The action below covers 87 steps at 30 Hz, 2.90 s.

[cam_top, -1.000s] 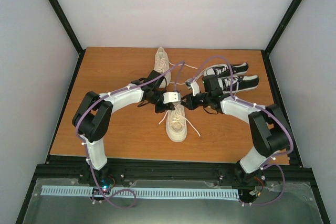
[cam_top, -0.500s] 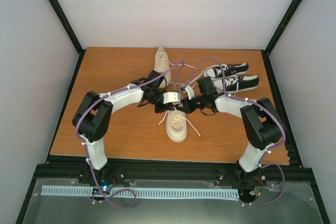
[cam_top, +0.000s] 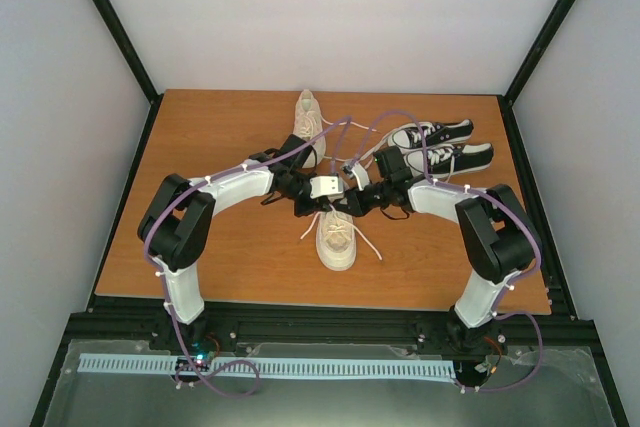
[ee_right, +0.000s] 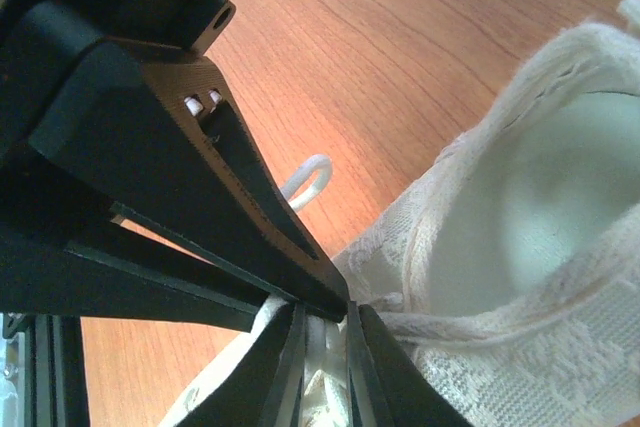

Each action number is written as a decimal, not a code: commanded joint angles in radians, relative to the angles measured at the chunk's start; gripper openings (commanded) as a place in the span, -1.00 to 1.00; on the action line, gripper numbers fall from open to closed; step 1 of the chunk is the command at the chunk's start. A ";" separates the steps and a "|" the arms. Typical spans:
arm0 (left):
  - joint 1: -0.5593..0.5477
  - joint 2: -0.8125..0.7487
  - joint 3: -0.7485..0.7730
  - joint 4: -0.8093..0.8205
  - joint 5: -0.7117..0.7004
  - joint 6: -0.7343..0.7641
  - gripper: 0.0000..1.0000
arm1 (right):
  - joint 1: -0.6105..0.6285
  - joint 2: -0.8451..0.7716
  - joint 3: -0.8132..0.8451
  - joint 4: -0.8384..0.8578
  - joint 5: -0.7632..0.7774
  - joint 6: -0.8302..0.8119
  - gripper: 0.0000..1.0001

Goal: Tie the shoes

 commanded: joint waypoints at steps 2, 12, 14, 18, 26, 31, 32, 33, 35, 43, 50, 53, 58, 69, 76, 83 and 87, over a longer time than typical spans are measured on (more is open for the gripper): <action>-0.004 -0.013 0.035 0.059 0.023 -0.018 -0.98 | 0.029 0.007 0.010 -0.033 -0.020 -0.038 -0.86; -0.004 -0.017 0.036 0.000 0.020 0.023 -0.70 | 0.024 -0.077 -0.013 -0.001 0.097 0.005 -0.94; -0.004 -0.023 0.027 -0.007 0.010 0.036 -0.58 | 0.022 -0.094 -0.016 0.001 0.102 0.010 -0.94; -0.002 -0.040 0.011 -0.011 -0.027 0.059 -0.41 | 0.019 -0.122 -0.025 -0.003 0.130 0.011 -0.94; 0.009 -0.062 0.014 -0.027 -0.094 0.078 -0.10 | 0.008 -0.156 -0.047 -0.022 0.167 0.006 -0.95; 0.045 -0.064 0.014 -0.066 -0.098 0.105 -0.28 | 0.007 -0.170 -0.060 -0.026 0.172 0.005 -0.94; 0.049 -0.062 0.013 -0.071 -0.098 0.109 -0.37 | 0.007 -0.171 -0.062 -0.026 0.168 0.006 -0.94; 0.051 -0.062 0.013 -0.075 -0.099 0.114 -0.43 | 0.006 -0.171 -0.062 -0.026 0.167 0.006 -0.95; 0.053 -0.064 0.012 -0.082 -0.098 0.119 -0.54 | 0.007 -0.170 -0.061 -0.027 0.162 0.007 -0.94; 0.073 -0.090 -0.009 -0.108 -0.096 0.133 -0.98 | 0.002 -0.185 -0.069 -0.054 0.228 0.002 -0.94; 0.084 -0.089 -0.047 -0.134 -0.096 0.143 -0.99 | -0.017 -0.230 -0.123 -0.061 0.327 0.029 -0.94; 0.084 -0.084 -0.054 -0.144 -0.091 0.142 -0.98 | -0.023 -0.255 -0.151 -0.063 0.365 0.045 -0.95; 0.084 -0.072 -0.061 -0.158 -0.108 0.142 -0.98 | -0.037 -0.301 -0.198 -0.082 0.423 0.070 -0.95; 0.085 -0.065 -0.072 -0.159 -0.115 0.149 -0.98 | -0.077 -0.336 -0.256 -0.101 0.430 0.131 -0.94; 0.083 -0.051 -0.057 -0.159 -0.072 0.139 -0.98 | -0.088 -0.298 -0.256 -0.016 0.289 0.168 -0.94; 0.069 -0.035 -0.028 -0.153 -0.048 0.114 -0.98 | -0.088 -0.266 -0.236 -0.007 0.192 0.157 -0.71; 0.065 -0.029 -0.018 -0.154 -0.046 0.111 -0.98 | -0.088 -0.265 -0.223 -0.022 0.179 0.133 -0.31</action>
